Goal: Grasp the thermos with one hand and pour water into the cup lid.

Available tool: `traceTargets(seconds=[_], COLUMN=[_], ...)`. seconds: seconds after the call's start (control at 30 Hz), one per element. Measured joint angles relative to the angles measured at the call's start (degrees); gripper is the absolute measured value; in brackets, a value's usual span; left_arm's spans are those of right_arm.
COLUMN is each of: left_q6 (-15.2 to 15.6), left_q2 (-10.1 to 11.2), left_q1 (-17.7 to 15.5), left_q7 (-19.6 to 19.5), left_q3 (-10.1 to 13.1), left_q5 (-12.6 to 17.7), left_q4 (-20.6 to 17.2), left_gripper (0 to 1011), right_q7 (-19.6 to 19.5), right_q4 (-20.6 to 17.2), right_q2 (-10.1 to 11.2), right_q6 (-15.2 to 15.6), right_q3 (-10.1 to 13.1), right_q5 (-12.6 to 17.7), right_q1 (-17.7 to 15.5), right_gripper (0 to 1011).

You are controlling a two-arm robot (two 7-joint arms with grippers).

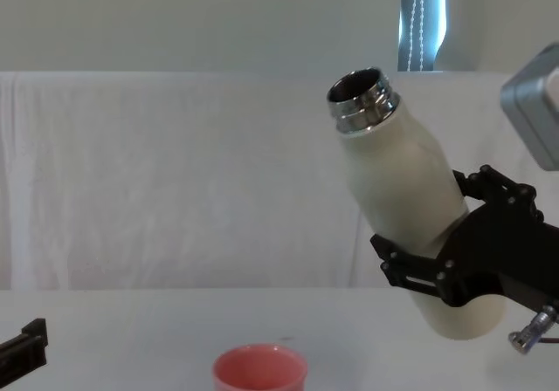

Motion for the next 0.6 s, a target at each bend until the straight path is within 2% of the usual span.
traceTargets(seconds=[0.2, 0.37, 0.6], left_q6=[0.0, 0.0, 0.0], left_q2=[0.0, 0.0, 0.0], left_q1=[0.0, 0.0, 0.0], left_q7=[0.0, 0.0, 0.0], left_q3=[0.0, 0.0, 0.0], left_q5=[0.0, 0.0, 0.0], left_q4=[0.0, 0.0, 0.0], left_gripper=[1001, 1001, 1001], right_q7=[0.0, -0.6, -0.8], right_q4=[0.0, -0.1, -0.5], right_q2=[0.7, 2.0, 2.9], right_q6=[0.2, 1.6, 3.2], right_q3=[-0.9, -2.3, -3.7], right_q5=[-1.7, -5.9, -9.3], right_q1=[0.4, 1.0, 1.4], right_gripper=[951, 951, 951])
